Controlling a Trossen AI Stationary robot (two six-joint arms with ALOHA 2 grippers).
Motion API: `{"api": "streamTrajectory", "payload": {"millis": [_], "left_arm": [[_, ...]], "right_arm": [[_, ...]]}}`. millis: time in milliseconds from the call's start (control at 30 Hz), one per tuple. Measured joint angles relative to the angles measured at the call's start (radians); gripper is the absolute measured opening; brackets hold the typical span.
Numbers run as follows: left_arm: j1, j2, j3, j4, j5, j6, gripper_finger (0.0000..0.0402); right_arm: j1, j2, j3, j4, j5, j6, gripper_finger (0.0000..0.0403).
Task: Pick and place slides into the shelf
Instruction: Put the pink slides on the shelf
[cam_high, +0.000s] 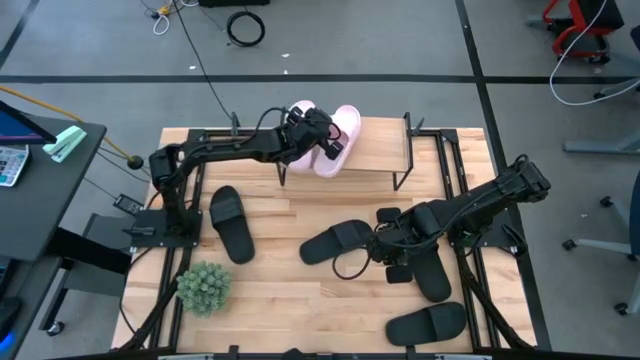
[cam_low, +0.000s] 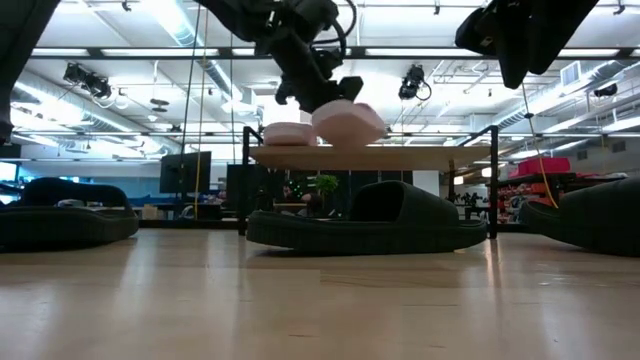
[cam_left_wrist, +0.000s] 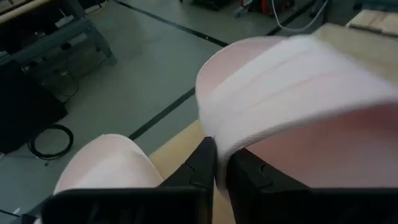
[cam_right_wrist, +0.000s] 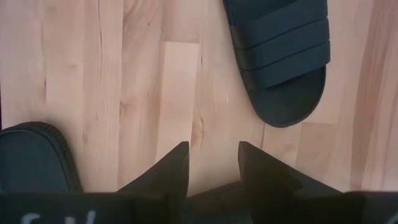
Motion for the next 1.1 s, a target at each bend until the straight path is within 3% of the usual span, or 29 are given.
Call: {"api": "streamTrajectory", "payload": {"millis": [167,533,1000,1100], "left_arm": [[0.024,0.012,0.000,-0.012,0.000,-0.008,0.0069],[0.022,0.002,0.000,-0.042,-0.002,0.103,0.0082],[0.015,0.002,0.001,-0.091,-0.005,0.103,0.0182],[-0.002,0.002,0.001,-0.095,-0.009,0.125,0.0196]], "right_arm": [[0.001,0.000,0.000,0.000,0.001,0.000,0.0145],[0.001,0.000,0.000,0.000,0.048,0.012,0.0145],[0.001,0.000,0.000,0.002,0.054,0.053,0.0145],[0.001,0.000,0.000,0.002,0.099,0.064,0.0145]]}}
